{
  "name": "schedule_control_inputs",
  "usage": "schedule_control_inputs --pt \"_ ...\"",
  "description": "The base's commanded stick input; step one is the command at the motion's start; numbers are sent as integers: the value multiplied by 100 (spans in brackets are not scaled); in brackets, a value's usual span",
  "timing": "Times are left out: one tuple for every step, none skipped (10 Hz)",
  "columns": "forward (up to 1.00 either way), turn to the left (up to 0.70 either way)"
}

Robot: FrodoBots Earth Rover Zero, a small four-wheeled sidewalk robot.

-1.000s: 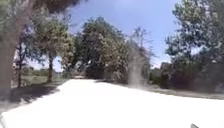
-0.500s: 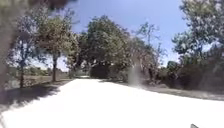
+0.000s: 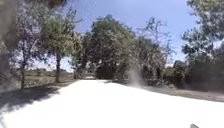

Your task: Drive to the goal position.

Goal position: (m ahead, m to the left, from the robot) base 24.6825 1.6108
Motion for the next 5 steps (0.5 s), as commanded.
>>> schedule_control_inputs --pt "70 0" --pt "70 0" --pt "70 0" --pt "70 0" --pt "70 0"
